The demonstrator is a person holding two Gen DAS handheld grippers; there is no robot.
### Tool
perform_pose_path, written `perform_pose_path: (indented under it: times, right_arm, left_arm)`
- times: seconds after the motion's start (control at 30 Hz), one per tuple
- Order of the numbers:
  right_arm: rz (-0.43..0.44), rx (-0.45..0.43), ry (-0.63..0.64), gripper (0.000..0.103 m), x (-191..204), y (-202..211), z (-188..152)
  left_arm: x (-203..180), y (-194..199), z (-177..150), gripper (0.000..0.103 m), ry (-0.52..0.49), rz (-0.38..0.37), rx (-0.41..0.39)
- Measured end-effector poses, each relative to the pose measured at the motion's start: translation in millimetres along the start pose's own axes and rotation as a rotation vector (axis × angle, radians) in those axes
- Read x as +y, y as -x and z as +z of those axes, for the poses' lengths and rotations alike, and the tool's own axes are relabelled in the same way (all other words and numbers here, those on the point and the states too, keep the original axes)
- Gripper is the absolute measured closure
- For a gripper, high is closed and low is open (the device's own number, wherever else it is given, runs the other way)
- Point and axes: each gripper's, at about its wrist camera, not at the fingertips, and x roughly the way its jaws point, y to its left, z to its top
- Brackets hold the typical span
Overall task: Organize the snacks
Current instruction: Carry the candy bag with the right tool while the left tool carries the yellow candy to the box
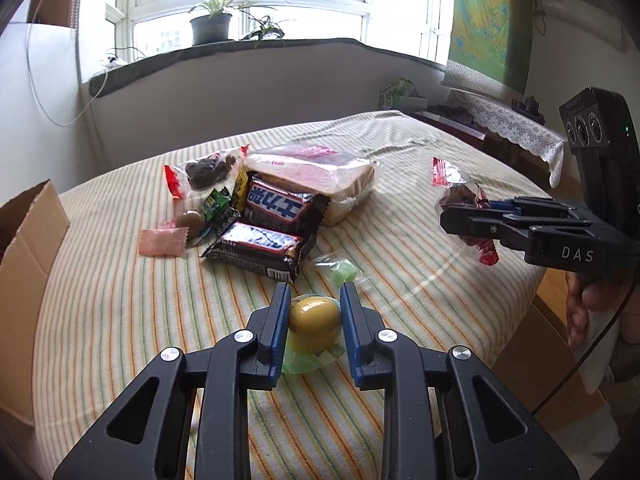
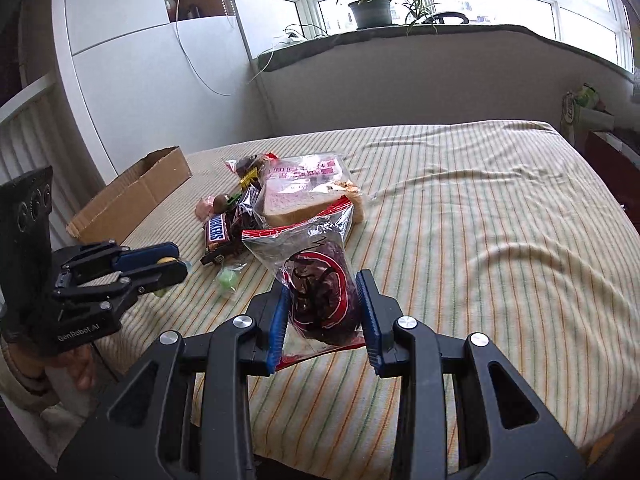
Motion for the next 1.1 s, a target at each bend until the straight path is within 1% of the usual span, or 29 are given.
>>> perform_pose_path:
  times: [0.13,0.3,0.4,0.6,0.67,0.8,0.9,1.1]
  right_arm:
    - [-0.018,-0.042,0.013,0.069,2.6,11.9,19.9]
    - [-0.043,-0.096,0.055,0.069,17.0,29.5,47.3]
    - [-0.052,-0.1,0.067,0.069,26.0,34.2,54.1]
    - [-0.041,-0.076,0.093,0.069,52.6,30.5,60.9]
    - [-0.028,-0.063,0.117,0.069,69.8,24.2,63.6]
    - [0.005,-0.035,0.179,0.069,112.1,3.7,71.3]
    - [0.05,-0.009,0.228,0.069,150.2,-18.2,78.3]
    - [0.176,0.038,0.338,0.069,234.4,-68.6,90.5]
  left_arm:
    - [1.2,26.4,25.8,0.08,0.003,0.003,-0.079]
    - [12.1,63.0,65.1,0.08,0.021,-0.001,-0.189]
    - [19.3,76.1,74.3,0.08,0.028,0.005,-0.231]
    - [35.8,82.3,61.8,0.08,0.077,0.001,-0.239]
    - [45.4,86.2,54.6,0.08,0.1,0.0,-0.242]
    - [71.9,100.4,39.0,0.08,0.152,0.022,-0.266]
    - [99.7,114.1,25.4,0.08,0.196,0.059,-0.282]
    - [164.3,146.3,-7.9,0.08,0.304,0.177,-0.304]
